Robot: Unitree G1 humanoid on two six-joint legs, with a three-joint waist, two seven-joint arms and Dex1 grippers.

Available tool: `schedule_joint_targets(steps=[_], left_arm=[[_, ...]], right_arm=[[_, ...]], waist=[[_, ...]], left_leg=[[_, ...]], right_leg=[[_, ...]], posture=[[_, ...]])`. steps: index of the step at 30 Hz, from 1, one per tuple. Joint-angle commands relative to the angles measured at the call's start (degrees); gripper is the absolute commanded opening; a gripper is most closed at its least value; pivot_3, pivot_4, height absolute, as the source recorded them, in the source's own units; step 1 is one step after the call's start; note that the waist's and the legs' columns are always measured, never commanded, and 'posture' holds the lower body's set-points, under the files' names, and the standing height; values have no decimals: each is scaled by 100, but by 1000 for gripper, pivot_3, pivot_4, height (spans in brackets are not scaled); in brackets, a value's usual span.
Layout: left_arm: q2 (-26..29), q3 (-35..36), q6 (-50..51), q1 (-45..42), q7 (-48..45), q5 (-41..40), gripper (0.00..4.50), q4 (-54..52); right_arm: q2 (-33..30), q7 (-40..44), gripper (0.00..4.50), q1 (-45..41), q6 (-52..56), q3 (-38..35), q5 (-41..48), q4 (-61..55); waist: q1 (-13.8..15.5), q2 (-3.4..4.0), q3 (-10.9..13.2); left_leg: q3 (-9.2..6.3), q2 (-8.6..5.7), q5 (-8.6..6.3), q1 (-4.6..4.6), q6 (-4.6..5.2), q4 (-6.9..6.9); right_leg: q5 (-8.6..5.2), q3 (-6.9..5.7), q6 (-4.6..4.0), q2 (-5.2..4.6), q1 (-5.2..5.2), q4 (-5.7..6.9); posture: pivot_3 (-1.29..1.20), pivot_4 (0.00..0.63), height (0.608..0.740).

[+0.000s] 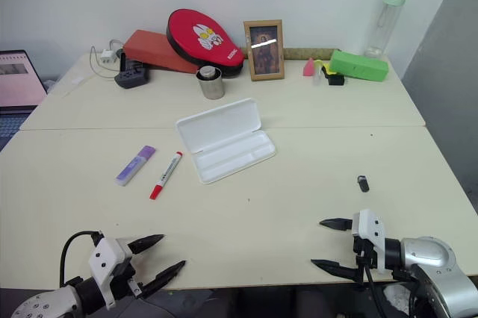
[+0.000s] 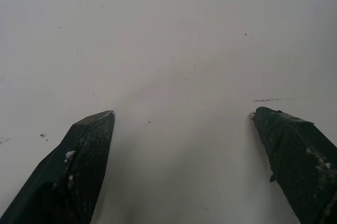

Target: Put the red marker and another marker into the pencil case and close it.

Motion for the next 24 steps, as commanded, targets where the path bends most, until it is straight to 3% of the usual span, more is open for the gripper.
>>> schedule_joint_targets(steps=[1,24], left_arm=[[54,76,34,39,-58,-92,4500,-157],[-139,16,99,75,111,20,4500,-389]], right_arm=[[-55,57,4481,18,-118,-96,25,-66],[-31,160,4481,-118,-140,89,-10,6]], waist=[[0,0,0],[6,0,0]], left_leg=[[0,0,0,0,0,0],[-1,0,-1,0,-1,0]], right_leg=[[0,0,0,0,0,0],[0,1,0,0,0,0]], posture=[[0,150,740],[0,150,740]])
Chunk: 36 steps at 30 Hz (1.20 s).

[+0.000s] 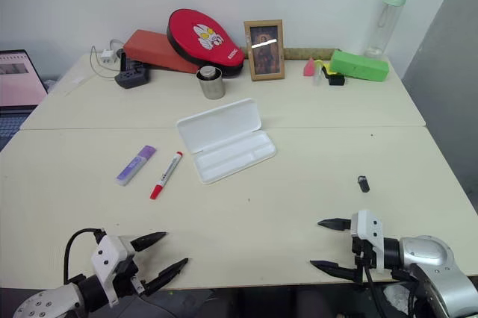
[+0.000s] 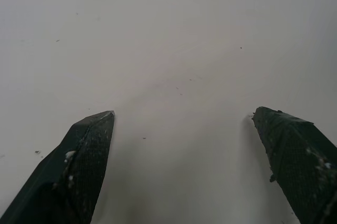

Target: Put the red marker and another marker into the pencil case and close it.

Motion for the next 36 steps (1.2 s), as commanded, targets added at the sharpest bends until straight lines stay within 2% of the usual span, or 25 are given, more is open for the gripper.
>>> schedule_joint_targets(steps=[1,9,14,18,23,27,32,36], left_arm=[[-40,32,-83,91,30,2,4500,-131],[-3,113,113,-61,68,-161,4500,-270],[264,296,1442,-1140,328,-1208,4500,-682],[393,205,1904,-2078,586,-1292,4500,-536],[278,-574,2393,-3622,672,-1106,4500,-63],[249,-1416,2519,-4333,491,-670,4500,330],[44,-2061,2497,-4903,465,-204,4500,999],[-284,-2546,2270,-5476,651,419,4500,1824]], right_arm=[[-33,52,4481,-55,-89,-22,-6,-19],[-66,75,4481,-91,-43,16,43,-116],[-37,-268,4481,-752,648,-167,625,-819],[76,-821,4481,-1317,1253,-288,988,-1271],[-19,-1607,4481,-2095,2310,-288,1242,-1713],[-166,-1982,4481,-2338,2719,-418,1222,-1935],[-337,-2312,4481,-2466,3302,-621,1443,-2161],[-340,-2489,4481,-2482,3324,-757,1372,-2186]], waist=[[0,0,0],[0,0,0],[9,1,1],[3,1,1],[42,-2,4],[81,-3,4],[69,-6,6],[87,-6,7]], left_leg=[[0,0,0,0,0,0],[0,0,0,0,0,0],[-5,0,0,0,0,2],[-7,0,0,3,-1,2],[-5,-13,0,-4,-2,2],[-4,-15,0,-3,-2,3],[0,-13,0,-4,-2,3],[0,-11,0,-3,-1,3]], right_leg=[[0,0,0,0,0,0],[0,0,0,0,0,0],[0,-5,0,1,1,5],[1,-6,1,7,1,10],[17,-7,-21,12,-5,17],[17,-7,-20,12,-3,13],[18,-7,-21,13,-9,19],[17,-8,-21,17,-10,22]], posture=[[0,150,740],[0,150,740],[0,150,740],[0,150,740],[0,150,740],[0,150,740],[0,150,740],[0,150,740]])
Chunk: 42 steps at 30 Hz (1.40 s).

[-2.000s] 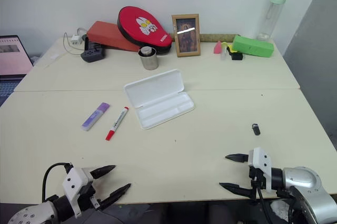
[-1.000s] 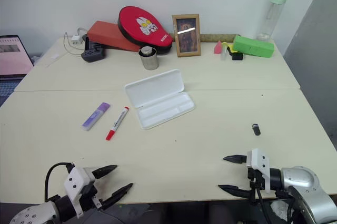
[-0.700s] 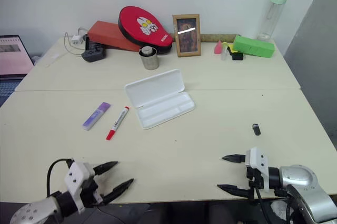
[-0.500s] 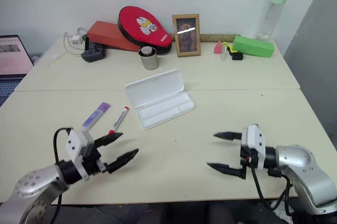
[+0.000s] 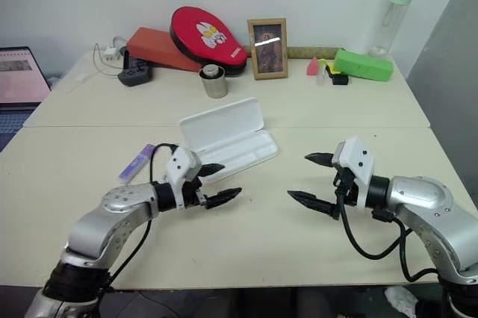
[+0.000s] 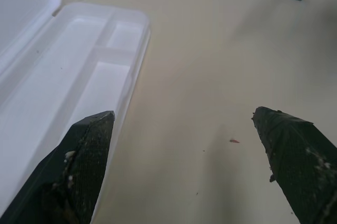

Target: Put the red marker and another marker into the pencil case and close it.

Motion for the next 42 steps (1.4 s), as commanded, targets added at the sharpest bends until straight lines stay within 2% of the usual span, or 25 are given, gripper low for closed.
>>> schedule_joint_targets(steps=[1,7,14,17,28,38,42], left_arm=[[-353,-342,-289,-586,193,584,4500,683],[-784,-183,-395,-1005,228,634,4500,1096],[-670,-534,-411,-985,-19,1031,4500,1368],[-682,-642,-184,-982,-157,1060,3992,1379],[-877,-580,-165,-1124,-125,1204,1705,1524],[-760,-530,-547,-1248,-412,1325,55,1810],[-600,-734,-1130,-1182,-1021,1334,26,1651]], right_arm=[[-31,-203,4481,-89,-15,-239,-1,-222],[17,-319,4481,-99,-59,-217,-9,-260],[43,-357,4481,-174,-129,-164,-36,-224],[32,-341,4500,-275,-118,-225,29,-223],[58,-274,4500,-313,-101,-328,160,-151],[75,-246,4500,-273,-133,-366,167,-149],[10,-239,4500,-177,-78,-523,265,-266]], waist=[[8,-4,2],[-3,-5,3],[-5,-5,3],[-1,-5,2],[8,-5,2],[3,-5,2],[4,-5,2]], left_leg=[[3,-4,0,-2,0,1],[6,-4,0,-7,0,4],[6,-3,1,-6,0,5],[10,-4,1,-4,0,5],[7,-5,1,-3,0,5],[9,-5,1,-2,0,5],[9,-5,1,-3,0,5]], right_leg=[[0,-2,0,-1,0,1],[0,-3,1,-4,-6,1],[0,-3,1,-4,-9,9],[0,-2,1,-3,-10,12],[0,-3,1,-5,-7,10],[0,-3,1,-5,-7,12],[0,-3,1,-5,-8,11]], posture=[[0,150,740],[0,150,740],[0,150,740],[0,150,740],[0,150,740],[0,150,740],[0,150,740]])
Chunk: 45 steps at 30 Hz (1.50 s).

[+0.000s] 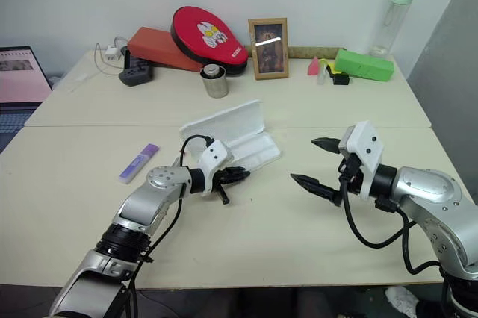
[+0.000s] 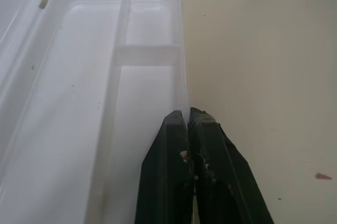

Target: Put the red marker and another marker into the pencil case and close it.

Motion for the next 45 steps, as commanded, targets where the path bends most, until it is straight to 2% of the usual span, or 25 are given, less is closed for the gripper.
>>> schedule_joint_targets(steps=[1,6,13,18,28,35,38,45], left_arm=[[188,-237,-572,59,-614,76,26,-166],[448,-499,-1256,92,-1549,26,26,-264],[419,-619,-1719,-7,-2214,38,26,-28],[329,-669,-1673,-175,-2123,289,26,268],[341,-600,-1342,-23,-2119,184,26,58],[387,-530,-962,84,-2087,77,1345,-278],[418,-445,-802,144,-2051,12,2121,-490],[470,76,-6,357,-1942,-652,3518,-1335]], right_arm=[[-90,40,4500,71,-41,-339,197,-291],[-168,-38,4500,326,42,-542,299,-456],[-178,-211,4500,602,117,-697,431,-750],[-294,-189,4500,883,200,-851,541,-927],[-365,-147,4500,853,181,-815,630,-913],[-413,-58,4500,716,158,-674,653,-808],[-411,-9,4500,659,146,-626,661,-762],[-392,65,4500,505,126,-568,706,-683]], waist=[[0,0,0],[2,0,0],[-5,0,0],[1,0,0],[-9,0,0],[-14,0,0],[-15,0,0],[-13,-1,1]], left_leg=[[1,0,0,-1,0,0],[1,0,0,-4,0,0],[5,2,0,-4,1,0],[8,1,0,-6,1,0],[32,3,0,-3,2,3],[37,4,0,-2,2,3],[37,5,0,-2,2,3],[35,6,0,-5,2,3]], right_leg=[[0,1,0,0,-1,0],[0,2,0,0,-2,-2],[0,1,0,1,-4,0],[0,-1,0,3,-3,0],[0,1,1,4,-1,1],[-1,1,1,4,-2,1],[0,2,1,4,-2,1],[0,2,1,4,-3,0]], posture=[[0,150,740],[0,150,740],[0,150,740],[0,150,740],[0,150,740],[0,150,740],[0,150,740],[0,150,740]])
